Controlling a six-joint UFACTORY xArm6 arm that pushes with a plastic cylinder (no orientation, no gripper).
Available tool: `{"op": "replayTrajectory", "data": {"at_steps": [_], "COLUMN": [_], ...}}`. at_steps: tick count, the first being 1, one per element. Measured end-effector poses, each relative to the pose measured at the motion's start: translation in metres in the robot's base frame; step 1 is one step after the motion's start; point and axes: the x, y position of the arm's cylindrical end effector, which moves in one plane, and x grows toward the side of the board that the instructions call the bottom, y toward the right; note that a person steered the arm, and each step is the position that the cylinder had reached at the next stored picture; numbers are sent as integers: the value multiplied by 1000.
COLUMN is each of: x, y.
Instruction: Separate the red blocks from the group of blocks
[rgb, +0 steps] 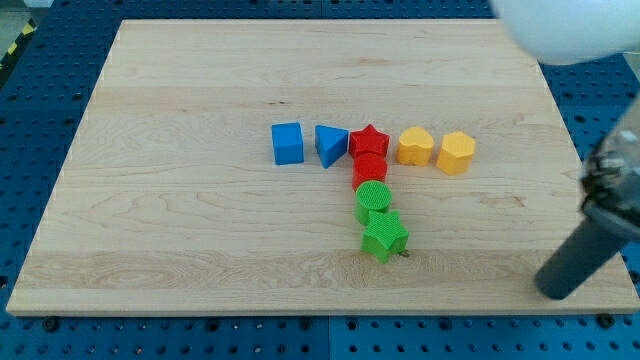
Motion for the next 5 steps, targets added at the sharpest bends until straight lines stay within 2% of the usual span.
{"op": "replayTrajectory", "data": {"at_steps": [1,4,5], "x": [-42,-109,-111], "y": [2,-110,-140]}}
